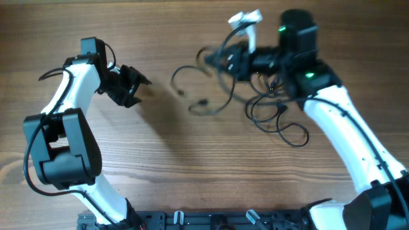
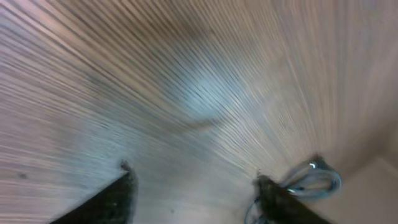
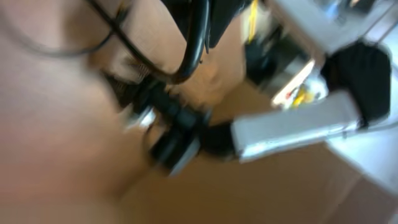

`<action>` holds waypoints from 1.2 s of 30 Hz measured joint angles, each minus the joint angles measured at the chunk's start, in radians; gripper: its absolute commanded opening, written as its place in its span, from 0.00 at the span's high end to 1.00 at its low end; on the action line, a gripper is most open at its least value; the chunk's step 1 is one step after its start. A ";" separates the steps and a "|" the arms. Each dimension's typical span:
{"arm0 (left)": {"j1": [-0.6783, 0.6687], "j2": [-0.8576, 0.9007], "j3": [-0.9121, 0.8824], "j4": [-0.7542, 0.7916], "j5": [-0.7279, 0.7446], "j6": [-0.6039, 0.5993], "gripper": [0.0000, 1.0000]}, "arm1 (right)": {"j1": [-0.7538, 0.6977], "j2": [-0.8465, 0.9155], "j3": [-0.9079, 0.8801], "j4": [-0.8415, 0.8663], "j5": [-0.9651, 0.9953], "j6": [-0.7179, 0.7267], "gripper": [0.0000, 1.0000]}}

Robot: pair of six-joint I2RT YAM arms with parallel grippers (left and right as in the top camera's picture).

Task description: Untangle cables

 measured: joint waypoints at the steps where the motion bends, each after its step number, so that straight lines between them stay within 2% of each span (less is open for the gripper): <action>1: 0.000 0.000 0.000 0.000 -0.015 0.001 0.00 | -0.020 0.000 0.000 0.026 0.005 0.024 0.96; 3: 0.000 0.000 0.000 0.000 -0.048 -0.006 0.00 | -0.123 0.000 0.001 0.069 0.049 0.049 0.96; 6: 0.000 0.000 0.000 0.000 -0.071 -0.006 0.00 | -0.242 0.000 0.001 0.036 0.135 0.077 0.95; 11: 0.000 0.000 0.000 0.000 -0.092 -0.006 0.00 | -0.469 0.000 0.001 -0.112 0.285 0.095 0.96; 17: 0.000 0.000 0.000 0.000 -0.102 -0.006 0.00 | -0.674 0.001 0.001 -0.341 0.519 0.067 0.96; 24: 0.000 0.000 0.000 0.000 -0.104 -0.006 0.00 | -0.803 0.020 0.001 -0.521 0.922 0.024 0.94; 26: 0.000 0.000 0.000 0.000 -0.105 -0.006 0.00 | -0.825 0.036 0.001 -0.529 0.995 0.022 0.90; 32: 0.000 0.000 0.000 0.000 -0.106 -0.006 0.00 | -0.875 0.097 0.001 -0.529 1.132 0.001 0.87; 34: 0.000 0.000 0.000 0.000 -0.106 -0.006 0.00 | -0.883 0.114 0.001 -0.525 1.151 -0.011 0.76; 35: 0.000 0.000 0.000 0.000 -0.106 -0.006 0.00 | -0.885 0.123 0.001 -0.523 1.159 -0.020 0.66; 36: 0.000 0.000 0.000 0.000 -0.106 -0.006 0.00 | -0.887 0.135 0.001 -0.520 1.165 -0.027 0.48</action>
